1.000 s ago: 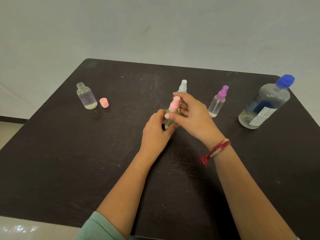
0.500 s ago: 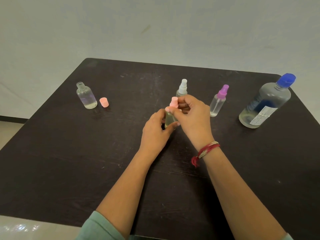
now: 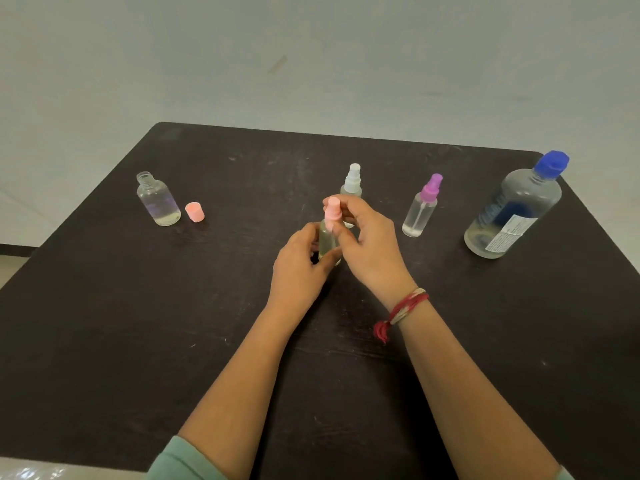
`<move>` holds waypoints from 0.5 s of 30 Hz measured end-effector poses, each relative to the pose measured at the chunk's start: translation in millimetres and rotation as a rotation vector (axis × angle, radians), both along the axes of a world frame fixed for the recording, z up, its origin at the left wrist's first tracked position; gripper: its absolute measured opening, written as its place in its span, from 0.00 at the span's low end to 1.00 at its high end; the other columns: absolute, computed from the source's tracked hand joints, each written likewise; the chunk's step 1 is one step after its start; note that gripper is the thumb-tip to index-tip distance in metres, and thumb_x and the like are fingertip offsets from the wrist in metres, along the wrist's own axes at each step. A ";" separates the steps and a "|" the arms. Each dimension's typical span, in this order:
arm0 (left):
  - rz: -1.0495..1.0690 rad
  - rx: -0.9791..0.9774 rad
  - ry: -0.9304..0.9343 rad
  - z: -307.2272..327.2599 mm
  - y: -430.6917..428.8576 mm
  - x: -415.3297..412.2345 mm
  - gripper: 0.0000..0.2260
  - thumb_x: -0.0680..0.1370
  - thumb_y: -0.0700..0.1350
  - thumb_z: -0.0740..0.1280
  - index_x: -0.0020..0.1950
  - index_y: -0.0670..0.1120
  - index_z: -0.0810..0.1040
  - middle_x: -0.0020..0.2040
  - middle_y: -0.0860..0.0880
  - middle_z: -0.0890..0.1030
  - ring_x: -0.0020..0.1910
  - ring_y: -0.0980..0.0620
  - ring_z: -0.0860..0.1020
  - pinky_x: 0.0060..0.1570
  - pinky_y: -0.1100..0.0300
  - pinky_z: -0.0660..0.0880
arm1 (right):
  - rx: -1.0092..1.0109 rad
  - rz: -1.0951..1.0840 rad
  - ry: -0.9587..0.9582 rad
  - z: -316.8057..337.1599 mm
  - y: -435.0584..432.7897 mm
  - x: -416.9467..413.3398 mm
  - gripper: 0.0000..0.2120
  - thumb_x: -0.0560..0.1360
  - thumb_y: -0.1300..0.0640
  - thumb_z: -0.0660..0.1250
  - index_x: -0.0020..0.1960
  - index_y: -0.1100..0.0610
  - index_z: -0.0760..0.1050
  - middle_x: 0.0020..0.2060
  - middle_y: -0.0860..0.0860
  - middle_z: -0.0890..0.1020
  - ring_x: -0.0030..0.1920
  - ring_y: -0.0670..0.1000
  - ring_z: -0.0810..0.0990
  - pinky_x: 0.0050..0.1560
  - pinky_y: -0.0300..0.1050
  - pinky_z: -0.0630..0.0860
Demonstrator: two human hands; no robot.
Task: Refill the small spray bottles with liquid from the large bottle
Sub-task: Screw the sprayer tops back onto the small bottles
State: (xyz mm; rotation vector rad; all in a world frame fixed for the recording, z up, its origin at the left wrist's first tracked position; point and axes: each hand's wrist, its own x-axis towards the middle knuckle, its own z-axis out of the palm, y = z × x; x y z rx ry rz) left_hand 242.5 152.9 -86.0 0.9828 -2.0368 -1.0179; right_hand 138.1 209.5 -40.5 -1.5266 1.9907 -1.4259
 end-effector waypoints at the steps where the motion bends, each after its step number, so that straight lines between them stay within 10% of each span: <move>1: -0.001 -0.006 -0.003 -0.1 -0.2 0.1 0.10 0.75 0.48 0.70 0.55 0.53 0.74 0.48 0.56 0.79 0.47 0.60 0.77 0.47 0.60 0.76 | -0.008 -0.006 -0.003 -1.1 -0.3 -0.1 0.12 0.77 0.61 0.65 0.60 0.53 0.76 0.53 0.46 0.81 0.55 0.43 0.79 0.54 0.27 0.70; 10: 0.019 -0.023 -0.045 -2.1 -0.9 0.0 0.13 0.75 0.49 0.69 0.59 0.48 0.75 0.50 0.50 0.79 0.47 0.53 0.78 0.50 0.51 0.78 | -0.031 -0.194 -0.005 2.8 -3.8 6.9 0.10 0.71 0.50 0.74 0.47 0.49 0.74 0.43 0.43 0.80 0.45 0.40 0.78 0.42 0.26 0.69; 15: -0.005 0.004 -0.002 -0.7 0.2 2.5 0.13 0.76 0.47 0.69 0.59 0.53 0.75 0.51 0.54 0.80 0.49 0.58 0.78 0.51 0.56 0.77 | 0.037 -0.013 -0.129 1.4 2.4 5.1 0.28 0.72 0.50 0.73 0.69 0.50 0.68 0.63 0.45 0.74 0.62 0.41 0.73 0.61 0.32 0.69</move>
